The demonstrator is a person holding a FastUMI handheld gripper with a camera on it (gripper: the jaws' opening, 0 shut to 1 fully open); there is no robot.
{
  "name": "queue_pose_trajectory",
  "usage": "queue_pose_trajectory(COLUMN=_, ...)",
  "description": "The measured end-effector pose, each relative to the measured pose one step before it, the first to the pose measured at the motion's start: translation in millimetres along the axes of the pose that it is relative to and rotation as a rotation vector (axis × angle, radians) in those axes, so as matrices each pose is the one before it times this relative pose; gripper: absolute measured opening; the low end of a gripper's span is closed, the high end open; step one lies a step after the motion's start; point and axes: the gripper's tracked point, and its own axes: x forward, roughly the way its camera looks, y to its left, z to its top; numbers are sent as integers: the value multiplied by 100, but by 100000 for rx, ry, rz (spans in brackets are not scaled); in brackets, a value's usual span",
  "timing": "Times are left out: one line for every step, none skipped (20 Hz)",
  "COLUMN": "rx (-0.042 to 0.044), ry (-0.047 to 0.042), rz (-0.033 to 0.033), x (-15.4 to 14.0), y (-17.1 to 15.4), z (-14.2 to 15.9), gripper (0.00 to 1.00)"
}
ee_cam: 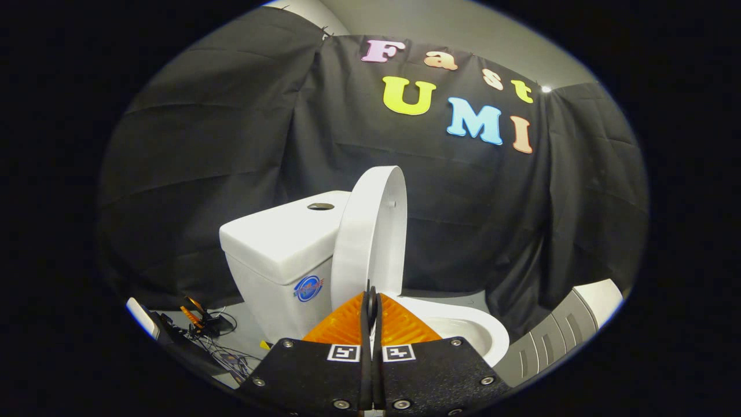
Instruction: Open the toilet lid.
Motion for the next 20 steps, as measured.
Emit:
queue_pose_trajectory(rx=-1690, ry=-269, rz=690, x=71, y=477, z=157, gripper=0)
queue_pose_trajectory(rx=-1740, ry=-652, rz=-135, x=157, y=162, z=99, gripper=0)
queue_pose_trajectory(rx=-990, ry=-377, rz=-328, x=-41, y=95, z=99, gripper=0)
queue_pose_trajectory(rx=-346, ry=-517, rz=166, x=-37, y=444, z=-200, gripper=0)
queue_pose_trajectory(rx=443, ry=-466, rz=686, x=109, y=408, z=-16, gripper=0)
queue_pose_trajectory(rx=518, ry=-131, rz=797, x=146, y=283, z=-71, gripper=0)
queue_pose_trajectory(rx=176, ry=-15, rz=351, x=90, y=190, z=31, gripper=0)
queue_pose_trajectory(rx=-250, ry=93, rz=-103, x=-82, y=-56, z=212, gripper=0)
queue_pose_trajectory(rx=-1, ry=161, rz=-158, x=177, y=-73, z=-82, gripper=0)
queue_pose_trajectory(rx=826, ry=-100, rz=180, x=-11, y=-34, z=-33, gripper=0)
queue_pose_trajectory(rx=1331, ry=-117, rz=153, x=-102, y=-49, z=-92, gripper=0)
queue_pose_trajectory(rx=1229, ry=104, rz=208, x=23, y=-28, z=-44, gripper=0)
queue_pose_trajectory(rx=464, ry=-130, rz=145, x=95, y=-54, z=109, gripper=0)
queue_pose_trajectory(rx=234, ry=297, rz=106, x=43, y=8, z=-15, gripper=0)
queue_pose_trajectory(rx=-467, ry=308, rz=358, x=-97, y=133, z=-138, gripper=0)
queue_pose_trajectory(rx=-73, ry=208, rz=338, x=42, y=-36, z=77, gripper=1)
queue_pose_trajectory(rx=528, ry=78, rz=231, x=43, y=-38, z=-41, gripper=2)
queue_pose_trajectory(rx=417, ry=-69, rz=158, x=-1, y=68, z=10, gripper=3)
queue_pose_trajectory(rx=434, ry=-44, rz=486, x=-58, y=10, z=49, gripper=3)
queue_pose_trajectory(rx=464, ry=-98, rz=315, x=136, y=213, z=-17, gripper=3)
